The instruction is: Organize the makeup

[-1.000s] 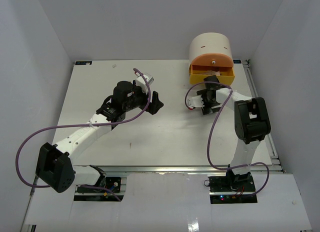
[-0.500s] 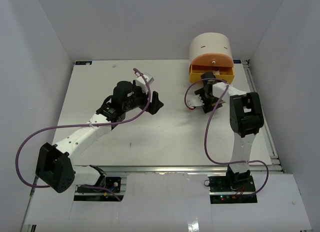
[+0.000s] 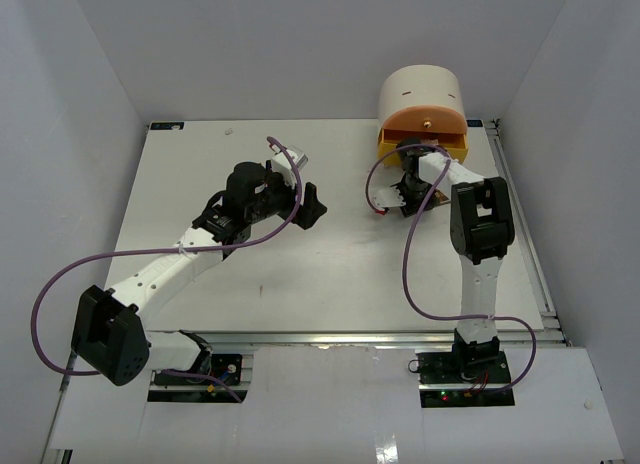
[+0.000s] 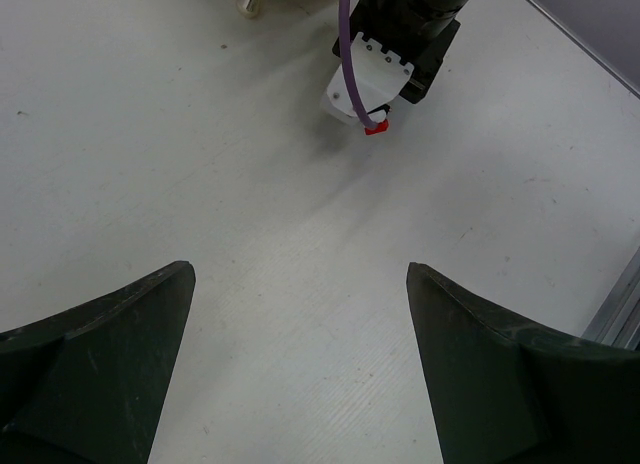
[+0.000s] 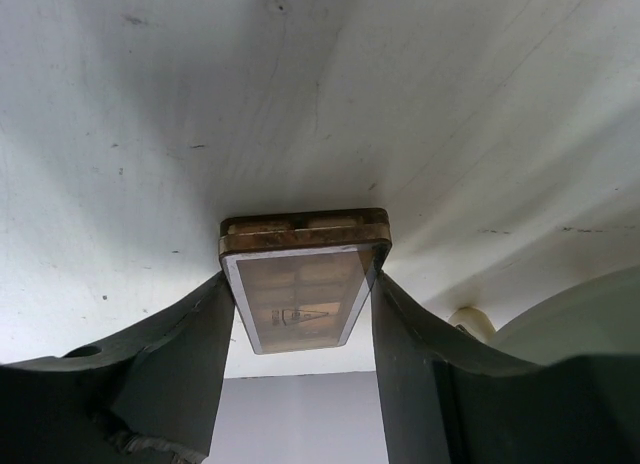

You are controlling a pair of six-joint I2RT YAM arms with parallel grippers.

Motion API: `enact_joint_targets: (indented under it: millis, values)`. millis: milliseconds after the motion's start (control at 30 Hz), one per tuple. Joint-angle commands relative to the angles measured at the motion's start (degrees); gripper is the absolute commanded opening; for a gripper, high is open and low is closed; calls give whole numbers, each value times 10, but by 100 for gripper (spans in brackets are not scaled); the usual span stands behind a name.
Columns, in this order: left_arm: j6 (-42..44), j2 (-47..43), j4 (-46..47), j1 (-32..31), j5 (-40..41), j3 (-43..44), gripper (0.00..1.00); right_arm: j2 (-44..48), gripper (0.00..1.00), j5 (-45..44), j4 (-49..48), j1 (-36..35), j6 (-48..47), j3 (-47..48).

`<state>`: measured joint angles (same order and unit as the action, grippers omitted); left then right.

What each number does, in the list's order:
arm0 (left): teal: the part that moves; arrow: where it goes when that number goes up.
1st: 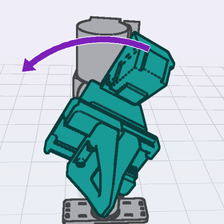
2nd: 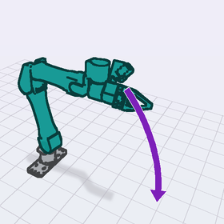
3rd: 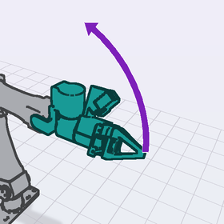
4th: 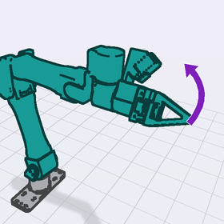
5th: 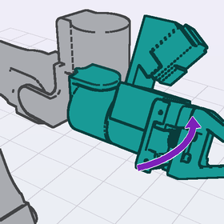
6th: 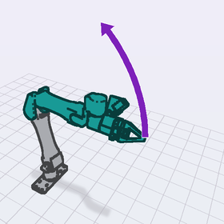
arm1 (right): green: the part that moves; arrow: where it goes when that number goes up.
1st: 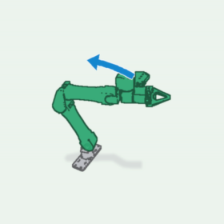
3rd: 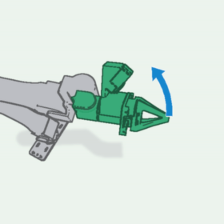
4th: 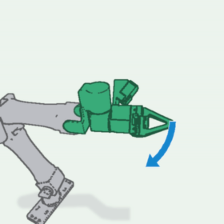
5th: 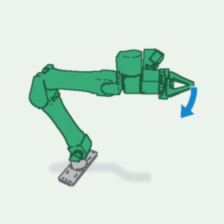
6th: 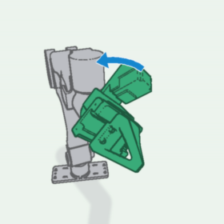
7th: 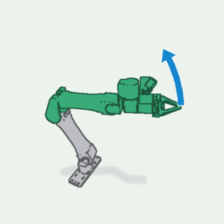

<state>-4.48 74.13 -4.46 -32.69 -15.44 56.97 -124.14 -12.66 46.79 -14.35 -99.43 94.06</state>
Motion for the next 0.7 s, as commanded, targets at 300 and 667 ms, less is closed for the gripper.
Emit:
enact_joint_targets:
  millis: [300,667]
  values:
    - [3,-26,0,3,-1,-1,98,188,38,157,74,-70,78,-183]
    - [3,-35,2,3,7,-4,98,188,54,132,19,-126,227,-251]
